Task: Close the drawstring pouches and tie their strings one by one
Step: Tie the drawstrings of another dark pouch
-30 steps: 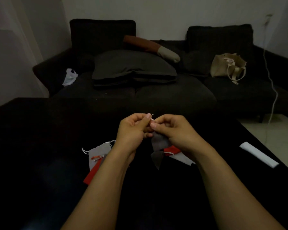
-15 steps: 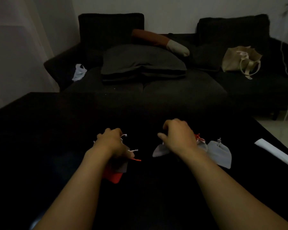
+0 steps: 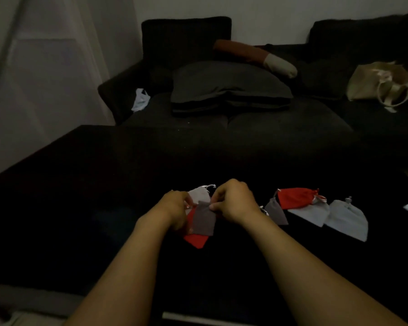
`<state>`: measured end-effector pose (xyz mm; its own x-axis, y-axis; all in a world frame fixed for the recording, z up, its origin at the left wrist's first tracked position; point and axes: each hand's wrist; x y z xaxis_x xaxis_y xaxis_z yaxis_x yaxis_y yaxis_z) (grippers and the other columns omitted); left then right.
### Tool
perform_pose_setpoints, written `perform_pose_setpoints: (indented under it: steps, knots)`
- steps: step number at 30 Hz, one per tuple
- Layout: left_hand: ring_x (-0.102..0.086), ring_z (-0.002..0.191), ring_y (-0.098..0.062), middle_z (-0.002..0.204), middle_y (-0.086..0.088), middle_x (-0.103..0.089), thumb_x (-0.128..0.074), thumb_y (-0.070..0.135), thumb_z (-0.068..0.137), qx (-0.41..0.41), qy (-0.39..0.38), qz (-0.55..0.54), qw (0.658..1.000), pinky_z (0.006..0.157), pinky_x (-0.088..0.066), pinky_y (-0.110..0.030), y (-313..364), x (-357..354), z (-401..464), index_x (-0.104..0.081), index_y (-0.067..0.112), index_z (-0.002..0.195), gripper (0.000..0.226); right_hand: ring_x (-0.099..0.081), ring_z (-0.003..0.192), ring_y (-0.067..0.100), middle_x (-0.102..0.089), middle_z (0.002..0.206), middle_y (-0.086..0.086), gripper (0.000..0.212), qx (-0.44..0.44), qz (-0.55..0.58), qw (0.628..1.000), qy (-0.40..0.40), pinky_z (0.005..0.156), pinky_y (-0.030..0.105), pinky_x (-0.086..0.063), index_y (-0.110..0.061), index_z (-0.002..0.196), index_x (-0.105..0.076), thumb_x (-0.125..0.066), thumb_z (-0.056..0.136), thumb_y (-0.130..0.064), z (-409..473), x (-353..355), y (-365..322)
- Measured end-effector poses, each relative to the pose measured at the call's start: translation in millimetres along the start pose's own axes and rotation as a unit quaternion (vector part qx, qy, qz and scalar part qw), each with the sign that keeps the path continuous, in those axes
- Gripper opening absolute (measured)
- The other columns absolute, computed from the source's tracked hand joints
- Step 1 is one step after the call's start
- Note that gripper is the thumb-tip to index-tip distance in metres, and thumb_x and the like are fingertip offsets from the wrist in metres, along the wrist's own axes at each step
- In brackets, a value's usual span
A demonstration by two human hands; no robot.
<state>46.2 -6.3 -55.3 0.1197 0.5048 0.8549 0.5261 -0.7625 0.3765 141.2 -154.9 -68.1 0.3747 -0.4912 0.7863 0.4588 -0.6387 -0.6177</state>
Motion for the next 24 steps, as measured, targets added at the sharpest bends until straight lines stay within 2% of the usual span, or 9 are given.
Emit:
perform_pose_setpoints:
  steps: [3,5,8,11,13,14,17,20,24]
  knots:
    - [-0.059,0.115,-0.022,0.131,-0.004,-0.057,-0.088,0.015,0.067,0.013,0.009,0.025,1.000,0.095,-0.052,-0.030,-2.9,1.8,-2.3,-0.058,0.025,0.120,0.062,-0.064,0.066,-0.004,-0.070,0.073,-0.009,0.009,0.058,0.051,0.997,-0.003,0.060,0.013,-0.047,-0.021,0.074,-0.076,-0.082,0.077,-0.016,-5.2,18.0,-4.3]
    - [-0.055,0.121,-0.026,0.138,-0.006,-0.051,-0.091,0.020,0.063,0.027,0.004,0.014,1.000,0.100,-0.051,-0.037,3.0,11.0,-7.6,-0.051,0.025,0.133,0.080,-0.060,0.060,-0.009,-0.068,0.070,-0.011,0.008,0.093,0.087,0.992,0.009,0.056,0.006,-0.043,-0.020,0.076,-0.075,-0.081,0.078,-0.014,-10.2,35.2,-5.2]
    - [-0.046,0.128,-0.023,0.141,0.001,-0.042,-0.095,0.029,0.055,-0.034,-0.007,-0.103,0.994,0.099,-0.051,-0.041,18.5,31.6,-22.4,-0.038,0.035,0.143,0.105,-0.065,0.072,0.003,-0.073,0.078,0.000,0.005,0.129,0.172,0.976,0.044,0.070,0.022,-0.053,-0.016,0.083,-0.075,-0.077,0.082,-0.011,-15.6,60.1,-5.7]
    - [-0.063,0.107,-0.009,0.123,0.003,-0.060,-0.084,0.025,0.071,-0.191,0.023,-0.371,0.908,0.078,-0.056,-0.020,54.9,40.3,-46.8,-0.053,0.031,0.126,0.063,-0.066,0.074,0.012,-0.074,0.084,0.016,0.005,0.157,0.253,0.951,0.078,0.072,0.028,-0.053,-0.010,0.088,-0.074,-0.073,0.085,-0.006,-24.3,86.3,-8.5]
    - [-0.069,0.098,-0.012,0.109,-0.003,-0.072,-0.066,0.024,0.091,-0.233,0.078,-0.473,0.846,0.076,-0.057,-0.022,79.2,38.1,-51.6,-0.066,0.022,0.114,0.023,-0.065,0.073,0.013,-0.073,0.084,0.017,0.007,0.167,0.275,0.942,0.097,0.071,0.025,-0.053,-0.008,0.091,-0.074,-0.071,0.087,-0.005,-32.6,103.2,-9.1]
    - [-0.071,0.095,-0.013,0.101,-0.004,-0.075,-0.059,0.025,0.096,-0.244,0.102,-0.503,0.823,0.075,-0.057,-0.024,88.9,35.3,-50.5,-0.070,0.019,0.108,0.017,-0.066,0.074,0.014,-0.073,0.085,0.017,0.007,0.166,0.277,0.941,0.102,0.072,0.027,-0.054,-0.008,0.092,-0.074,-0.070,0.087,-0.005,-36.6,110.4,-7.6]
    - [-0.073,0.086,-0.013,0.088,-0.002,-0.077,-0.052,0.027,0.101,-0.246,0.156,-0.530,0.796,0.069,-0.055,-0.024,109.4,25.3,-42.4,-0.074,0.018,0.096,0.024,-0.066,0.079,0.019,-0.072,0.090,0.021,0.011,0.151,0.276,0.944,0.096,0.076,0.030,-0.056,-0.006,0.099,-0.074,-0.067,0.090,-0.007,-45.0,127.0,2.0]
    - [-0.074,0.085,-0.014,0.088,-0.003,-0.077,-0.051,0.031,0.101,-0.214,0.169,-0.577,0.770,0.066,-0.055,-0.022,124.8,18.1,-37.0,-0.074,0.018,0.094,0.027,-0.063,0.071,0.009,-0.071,0.090,0.021,0.012,0.112,0.248,0.957,0.096,0.070,0.019,-0.053,-0.007,0.101,-0.073,-0.065,0.092,-0.011,-51.7,141.9,16.4]
    - [-0.074,0.087,-0.017,0.091,-0.006,-0.077,-0.049,0.032,0.102,-0.177,0.123,-0.647,0.731,0.065,-0.056,-0.025,139.0,16.7,-31.5,-0.073,0.016,0.100,0.029,-0.057,0.061,0.001,-0.067,0.071,0.001,0.021,0.045,0.239,0.963,0.118,0.057,0.015,-0.046,-0.011,0.085,-0.073,-0.059,0.097,-0.022,-61.1,158.5,31.3]
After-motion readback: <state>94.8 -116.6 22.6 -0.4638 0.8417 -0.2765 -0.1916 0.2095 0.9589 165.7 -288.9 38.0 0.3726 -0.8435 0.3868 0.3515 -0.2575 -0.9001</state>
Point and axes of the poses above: each hand's wrist, its own z-axis towards the middle knuckle, its own x-axis out of the back of the hand, y = z × x
